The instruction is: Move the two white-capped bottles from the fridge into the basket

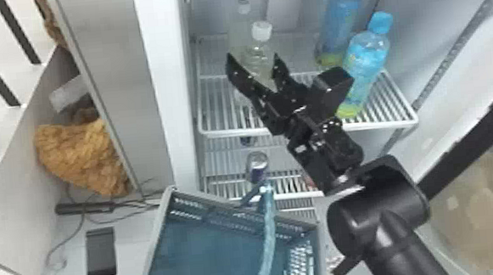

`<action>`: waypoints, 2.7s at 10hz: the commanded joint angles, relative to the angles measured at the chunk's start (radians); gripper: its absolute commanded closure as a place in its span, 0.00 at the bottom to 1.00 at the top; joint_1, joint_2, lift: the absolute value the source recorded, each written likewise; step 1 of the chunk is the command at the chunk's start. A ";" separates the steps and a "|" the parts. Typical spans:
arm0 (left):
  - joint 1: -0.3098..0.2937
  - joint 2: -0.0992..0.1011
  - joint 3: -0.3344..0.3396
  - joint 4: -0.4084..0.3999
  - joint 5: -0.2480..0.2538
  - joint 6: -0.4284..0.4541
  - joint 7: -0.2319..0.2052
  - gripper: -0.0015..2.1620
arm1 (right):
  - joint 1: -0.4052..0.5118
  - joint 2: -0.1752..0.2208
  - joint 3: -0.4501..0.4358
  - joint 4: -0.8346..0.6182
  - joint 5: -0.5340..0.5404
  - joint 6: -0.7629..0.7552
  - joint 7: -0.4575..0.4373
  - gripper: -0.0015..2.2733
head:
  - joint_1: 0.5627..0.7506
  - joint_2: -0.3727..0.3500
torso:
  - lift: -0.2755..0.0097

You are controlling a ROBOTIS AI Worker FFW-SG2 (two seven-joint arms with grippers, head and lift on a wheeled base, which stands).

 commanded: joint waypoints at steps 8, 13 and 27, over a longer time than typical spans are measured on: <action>0.002 -0.003 0.006 0.000 0.000 -0.002 0.000 0.55 | 0.361 -0.017 -0.143 -0.507 -0.003 0.225 0.003 0.42 | 0.70 0.22 | 0.97; 0.002 -0.003 0.008 0.000 0.000 0.000 0.000 0.55 | 0.538 -0.014 -0.213 -0.720 -0.001 0.328 0.017 0.42 | 0.70 0.15 | 0.97; 0.012 -0.008 0.028 0.000 -0.010 0.010 -0.003 0.55 | 0.839 0.033 -0.399 -1.098 0.035 0.939 0.201 0.42 | 0.70 0.03 | 0.97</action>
